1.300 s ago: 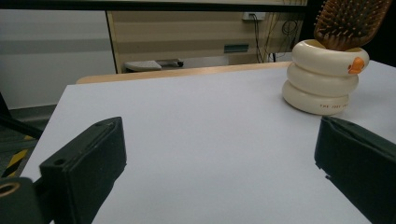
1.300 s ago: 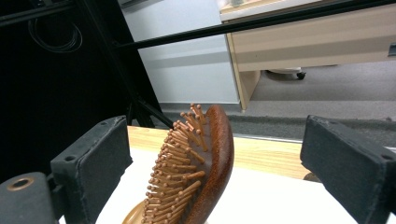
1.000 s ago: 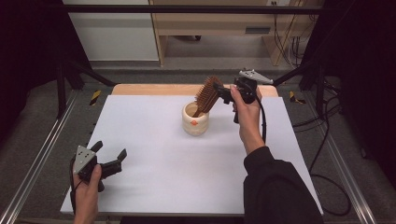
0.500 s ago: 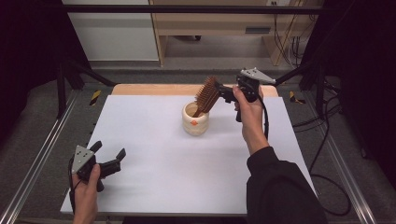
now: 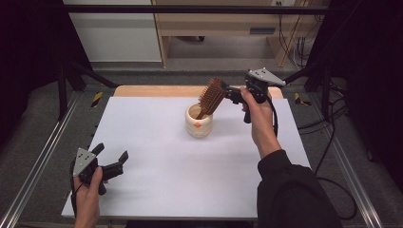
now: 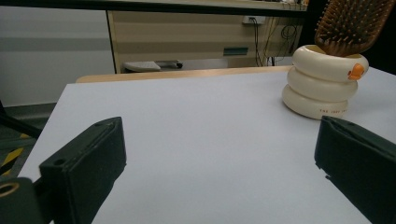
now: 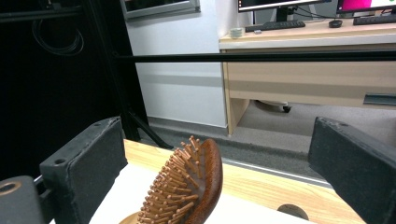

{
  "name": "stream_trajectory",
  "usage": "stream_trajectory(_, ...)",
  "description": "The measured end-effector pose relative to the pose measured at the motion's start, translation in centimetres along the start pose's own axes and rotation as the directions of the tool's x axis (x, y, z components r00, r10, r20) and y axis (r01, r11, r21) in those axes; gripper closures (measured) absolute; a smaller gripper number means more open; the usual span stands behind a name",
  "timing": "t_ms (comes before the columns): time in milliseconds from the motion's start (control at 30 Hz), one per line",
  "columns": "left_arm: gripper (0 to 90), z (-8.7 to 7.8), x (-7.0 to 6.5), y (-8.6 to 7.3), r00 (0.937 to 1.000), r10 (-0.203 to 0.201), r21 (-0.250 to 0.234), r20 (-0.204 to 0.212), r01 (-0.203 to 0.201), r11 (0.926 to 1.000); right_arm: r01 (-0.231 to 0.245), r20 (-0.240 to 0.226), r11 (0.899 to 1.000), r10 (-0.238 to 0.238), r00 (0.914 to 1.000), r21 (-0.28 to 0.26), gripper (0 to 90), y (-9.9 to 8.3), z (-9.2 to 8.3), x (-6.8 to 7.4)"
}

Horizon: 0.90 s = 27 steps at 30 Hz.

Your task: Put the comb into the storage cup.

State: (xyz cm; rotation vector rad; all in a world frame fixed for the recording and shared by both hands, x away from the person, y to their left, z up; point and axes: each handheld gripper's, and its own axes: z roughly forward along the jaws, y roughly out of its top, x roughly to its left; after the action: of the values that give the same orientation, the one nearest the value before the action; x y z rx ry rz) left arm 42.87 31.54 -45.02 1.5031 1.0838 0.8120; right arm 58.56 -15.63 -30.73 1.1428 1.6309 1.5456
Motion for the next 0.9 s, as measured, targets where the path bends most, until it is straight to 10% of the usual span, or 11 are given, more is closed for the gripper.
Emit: stream_trajectory(900,2.2,-0.3,0.1,0.0,1.0000,0.006,-0.005,-0.002,-0.006,1.0000,0.041,-0.020,0.999,-0.041,0.9990,-0.015,3.8,0.8,-1.1,0.4)
